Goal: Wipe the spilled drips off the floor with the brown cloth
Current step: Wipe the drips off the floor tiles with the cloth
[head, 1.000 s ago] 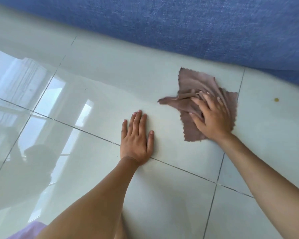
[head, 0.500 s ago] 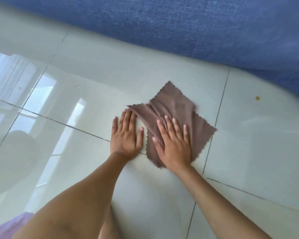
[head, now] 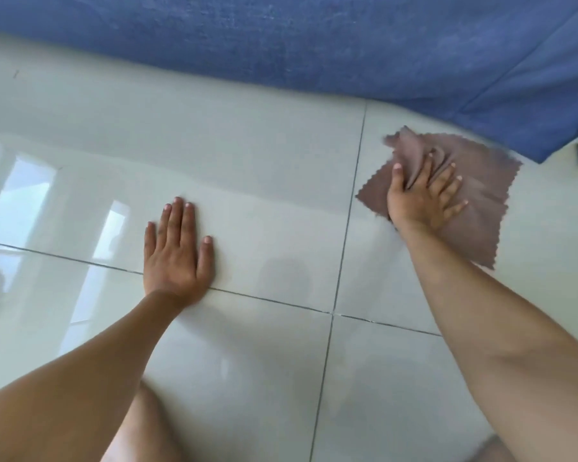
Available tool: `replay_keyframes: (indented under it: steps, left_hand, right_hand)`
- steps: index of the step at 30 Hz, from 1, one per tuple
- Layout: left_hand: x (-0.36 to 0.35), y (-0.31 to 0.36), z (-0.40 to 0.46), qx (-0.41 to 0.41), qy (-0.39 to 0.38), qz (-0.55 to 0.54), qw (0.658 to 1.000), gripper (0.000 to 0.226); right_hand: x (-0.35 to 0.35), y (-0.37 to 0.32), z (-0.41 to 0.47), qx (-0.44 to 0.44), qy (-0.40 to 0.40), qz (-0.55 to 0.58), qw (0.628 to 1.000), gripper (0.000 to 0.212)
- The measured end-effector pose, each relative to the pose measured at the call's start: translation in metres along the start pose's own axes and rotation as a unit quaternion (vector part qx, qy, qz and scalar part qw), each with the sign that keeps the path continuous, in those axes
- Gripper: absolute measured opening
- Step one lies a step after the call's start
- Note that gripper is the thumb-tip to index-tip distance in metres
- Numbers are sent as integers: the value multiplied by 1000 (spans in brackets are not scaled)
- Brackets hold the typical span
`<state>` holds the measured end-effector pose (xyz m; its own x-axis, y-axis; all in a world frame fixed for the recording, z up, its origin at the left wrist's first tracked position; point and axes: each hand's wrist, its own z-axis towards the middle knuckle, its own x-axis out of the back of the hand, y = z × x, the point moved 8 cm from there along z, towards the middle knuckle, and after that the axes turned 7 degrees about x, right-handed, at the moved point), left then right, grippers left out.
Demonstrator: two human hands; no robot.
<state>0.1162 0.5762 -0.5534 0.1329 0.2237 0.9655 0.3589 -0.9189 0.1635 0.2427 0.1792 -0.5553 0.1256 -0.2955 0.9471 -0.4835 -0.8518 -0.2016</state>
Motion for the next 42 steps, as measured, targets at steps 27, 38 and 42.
replay_keyframes:
  steps: [27, 38, 42]
  left_hand:
    - [2, 3, 0, -5, 1, 12, 1000, 74]
    - [4, 2, -1, -3, -2, 0, 1000, 71]
    - [3, 3, 1, -6, 0, 2, 1000, 72]
  right_hand:
    - [-70, -150, -182, 597, -119, -164, 777, 77]
    - [-39, -26, -157, 669, -118, -191, 709, 79]
    - [-54, -93, -156, 641, -117, -179, 737, 81]
